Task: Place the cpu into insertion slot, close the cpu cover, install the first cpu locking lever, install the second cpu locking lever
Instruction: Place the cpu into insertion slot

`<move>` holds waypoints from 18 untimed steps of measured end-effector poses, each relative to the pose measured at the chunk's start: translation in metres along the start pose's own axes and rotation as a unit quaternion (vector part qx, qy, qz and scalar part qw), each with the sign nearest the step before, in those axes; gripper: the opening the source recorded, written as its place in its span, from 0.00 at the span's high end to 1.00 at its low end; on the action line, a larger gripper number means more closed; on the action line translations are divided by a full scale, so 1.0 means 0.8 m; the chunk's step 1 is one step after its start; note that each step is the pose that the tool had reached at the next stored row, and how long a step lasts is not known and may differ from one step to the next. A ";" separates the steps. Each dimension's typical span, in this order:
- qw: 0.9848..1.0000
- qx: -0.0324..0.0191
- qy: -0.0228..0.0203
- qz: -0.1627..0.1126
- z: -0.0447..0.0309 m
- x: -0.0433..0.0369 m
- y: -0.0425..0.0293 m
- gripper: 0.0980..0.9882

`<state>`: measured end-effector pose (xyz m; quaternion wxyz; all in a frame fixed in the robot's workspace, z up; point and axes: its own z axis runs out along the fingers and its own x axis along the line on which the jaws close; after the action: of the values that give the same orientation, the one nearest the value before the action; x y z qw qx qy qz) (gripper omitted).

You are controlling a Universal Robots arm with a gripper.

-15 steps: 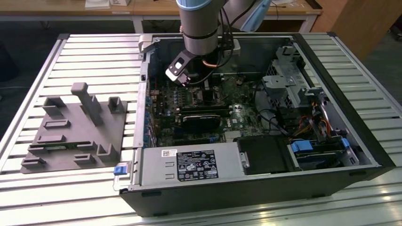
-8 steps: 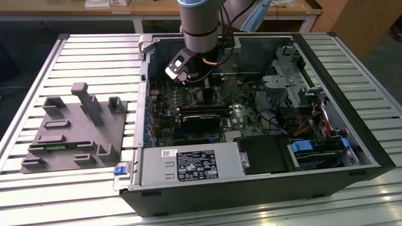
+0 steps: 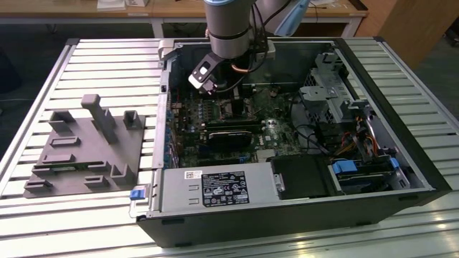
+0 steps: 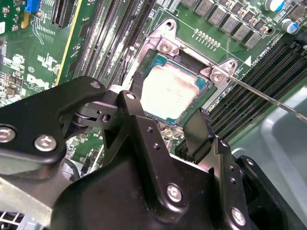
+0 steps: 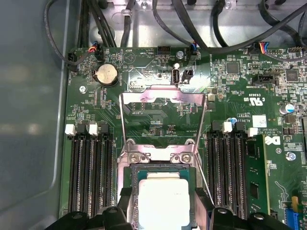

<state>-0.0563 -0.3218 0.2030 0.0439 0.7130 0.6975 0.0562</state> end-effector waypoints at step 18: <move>1.000 0.000 0.000 0.000 -0.0004 0.000 0.0000 0.99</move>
<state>-0.0563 -0.3218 0.2033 0.0439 0.7130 0.6975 0.0561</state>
